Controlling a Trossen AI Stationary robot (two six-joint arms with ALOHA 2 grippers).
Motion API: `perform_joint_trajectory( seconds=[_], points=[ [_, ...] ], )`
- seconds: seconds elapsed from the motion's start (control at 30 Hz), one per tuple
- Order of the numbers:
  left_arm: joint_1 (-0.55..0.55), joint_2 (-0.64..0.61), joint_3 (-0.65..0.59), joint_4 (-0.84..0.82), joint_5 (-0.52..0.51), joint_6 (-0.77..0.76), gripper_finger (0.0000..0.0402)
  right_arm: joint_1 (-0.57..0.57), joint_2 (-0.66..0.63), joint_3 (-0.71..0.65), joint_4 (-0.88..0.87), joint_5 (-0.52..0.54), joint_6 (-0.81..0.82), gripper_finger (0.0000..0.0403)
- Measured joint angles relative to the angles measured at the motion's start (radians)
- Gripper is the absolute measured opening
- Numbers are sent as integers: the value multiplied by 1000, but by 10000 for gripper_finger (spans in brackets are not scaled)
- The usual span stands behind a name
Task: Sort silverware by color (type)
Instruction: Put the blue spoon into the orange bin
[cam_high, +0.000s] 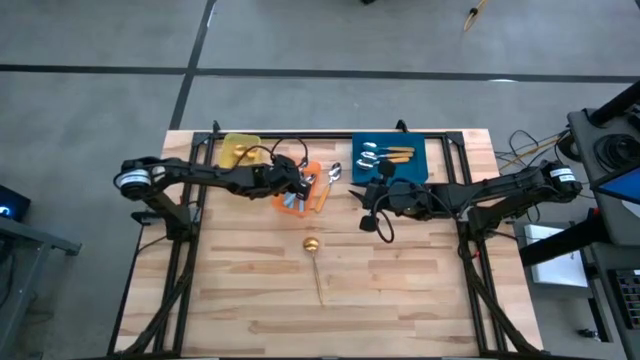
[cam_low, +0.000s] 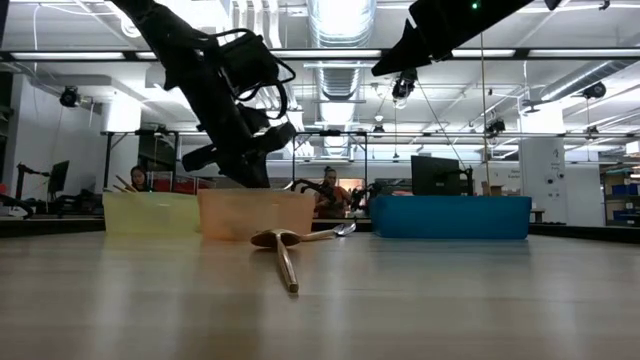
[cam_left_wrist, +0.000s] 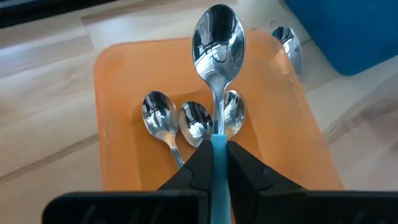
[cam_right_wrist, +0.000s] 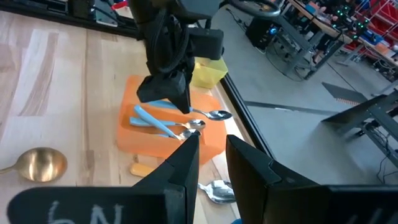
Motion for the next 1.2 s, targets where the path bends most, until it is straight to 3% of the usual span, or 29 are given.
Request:
perform_joint_trajectory(
  seconds=[0.83, 1.2],
  points=[
    [-5, 87, 1, 1, 0, -84, 10, -26, 1, -1, -1, 0, 18, 73],
    [-5, 94, 1, -6, 0, -105, 28, -26, 1, -2, -1, 0, 16, 72]
  ],
)
